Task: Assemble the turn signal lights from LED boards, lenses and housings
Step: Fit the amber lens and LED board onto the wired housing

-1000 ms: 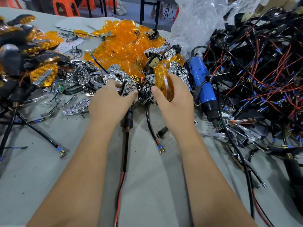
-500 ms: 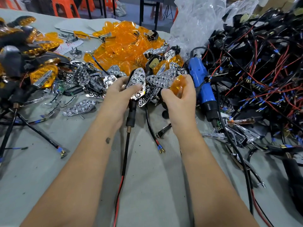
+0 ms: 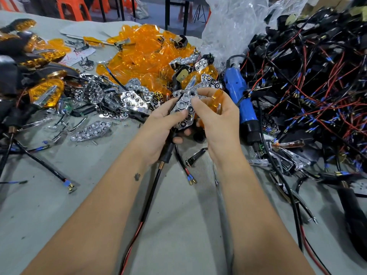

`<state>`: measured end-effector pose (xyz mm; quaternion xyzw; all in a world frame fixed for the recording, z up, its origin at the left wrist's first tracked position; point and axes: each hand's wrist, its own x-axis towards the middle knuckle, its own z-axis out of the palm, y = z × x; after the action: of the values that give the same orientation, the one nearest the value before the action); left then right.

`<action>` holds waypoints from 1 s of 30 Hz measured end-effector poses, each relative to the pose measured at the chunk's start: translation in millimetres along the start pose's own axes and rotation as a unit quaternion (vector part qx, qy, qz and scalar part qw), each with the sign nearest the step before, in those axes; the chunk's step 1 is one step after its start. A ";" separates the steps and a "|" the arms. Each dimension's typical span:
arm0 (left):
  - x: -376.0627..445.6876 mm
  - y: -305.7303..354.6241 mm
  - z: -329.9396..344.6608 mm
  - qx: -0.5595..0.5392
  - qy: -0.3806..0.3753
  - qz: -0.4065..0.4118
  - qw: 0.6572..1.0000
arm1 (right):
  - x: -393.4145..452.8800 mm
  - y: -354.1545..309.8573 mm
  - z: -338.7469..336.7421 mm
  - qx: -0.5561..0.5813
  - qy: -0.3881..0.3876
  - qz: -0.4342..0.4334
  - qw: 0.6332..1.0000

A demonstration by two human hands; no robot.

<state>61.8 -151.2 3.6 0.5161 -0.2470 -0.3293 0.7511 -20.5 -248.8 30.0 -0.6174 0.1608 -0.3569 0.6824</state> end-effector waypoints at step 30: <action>0.3 1.4 -4.5 0.001 0.013 0.008 1.000 | -2.5 -5.7 -3.2 -0.081 -0.049 -0.017 0.995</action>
<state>65.4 -148.3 3.4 0.5190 -0.2416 -0.3165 0.7564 -26.0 -249.3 34.3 -0.6902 0.1448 -0.3235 0.6309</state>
